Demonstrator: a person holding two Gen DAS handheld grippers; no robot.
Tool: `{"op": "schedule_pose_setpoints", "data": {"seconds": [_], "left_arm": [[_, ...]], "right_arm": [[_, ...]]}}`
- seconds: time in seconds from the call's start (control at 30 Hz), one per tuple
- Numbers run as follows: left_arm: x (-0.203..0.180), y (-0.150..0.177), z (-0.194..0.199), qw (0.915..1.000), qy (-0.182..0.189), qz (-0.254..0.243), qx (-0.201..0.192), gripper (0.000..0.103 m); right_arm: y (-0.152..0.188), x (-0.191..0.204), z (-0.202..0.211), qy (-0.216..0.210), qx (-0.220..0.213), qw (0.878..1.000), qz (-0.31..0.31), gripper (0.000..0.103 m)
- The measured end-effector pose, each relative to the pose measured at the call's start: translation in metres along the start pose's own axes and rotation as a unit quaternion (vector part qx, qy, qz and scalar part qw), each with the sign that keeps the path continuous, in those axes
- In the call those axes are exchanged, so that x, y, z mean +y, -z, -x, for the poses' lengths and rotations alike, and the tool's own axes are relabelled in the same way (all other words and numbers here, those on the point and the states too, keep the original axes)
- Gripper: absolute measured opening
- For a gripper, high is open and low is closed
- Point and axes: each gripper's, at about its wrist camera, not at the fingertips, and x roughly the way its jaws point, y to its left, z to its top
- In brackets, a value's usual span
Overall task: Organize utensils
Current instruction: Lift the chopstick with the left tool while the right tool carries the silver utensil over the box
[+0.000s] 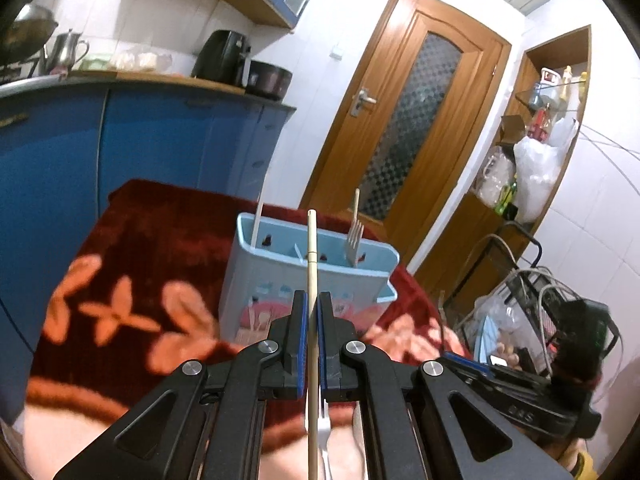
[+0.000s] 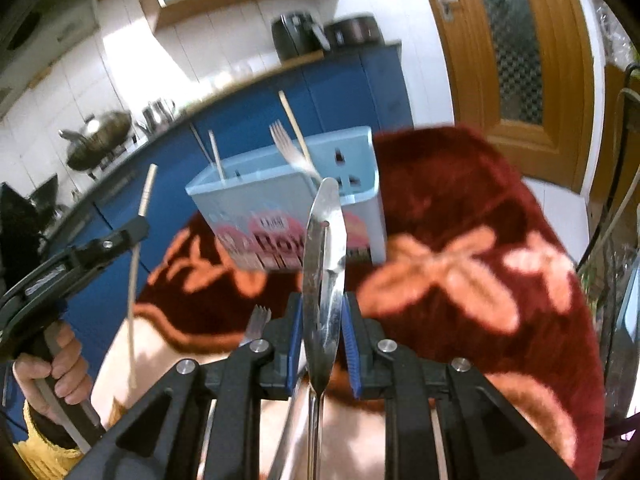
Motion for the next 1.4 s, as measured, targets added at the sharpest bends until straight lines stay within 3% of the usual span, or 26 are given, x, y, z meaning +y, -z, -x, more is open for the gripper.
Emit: {"op": "schedule_pose_setpoints", "data": {"seconds": [0.27,0.67,0.83,1.0,1.4], "left_arm": [[-0.005,-0.04,-0.01,0.9986,-0.011,-0.004,-0.052,0.004],[-0.008,-0.092,-0.043,0.9887,-0.043,-0.024,-0.141,0.004],[-0.01,-0.105,-0.051,0.979,-0.059,-0.035,-0.192,0.004],[-0.01,-0.104,-0.061,0.9706,-0.075,-0.045,-0.225,0.004],[0.007,-0.069,-0.088,0.9695,-0.097,-0.043,-0.221,0.004]], "right_arm": [[-0.029,0.011,0.022,0.014,-0.101,0.995,0.019,0.021],[-0.083,0.004,0.009,0.01,-0.173,0.985,-0.001,0.021],[-0.106,0.004,-0.003,0.016,-0.2,0.98,0.0,0.021],[-0.126,0.006,-0.016,0.031,-0.235,0.971,0.013,0.021],[-0.134,0.006,-0.059,0.063,-0.285,0.955,0.043,0.022]]}}
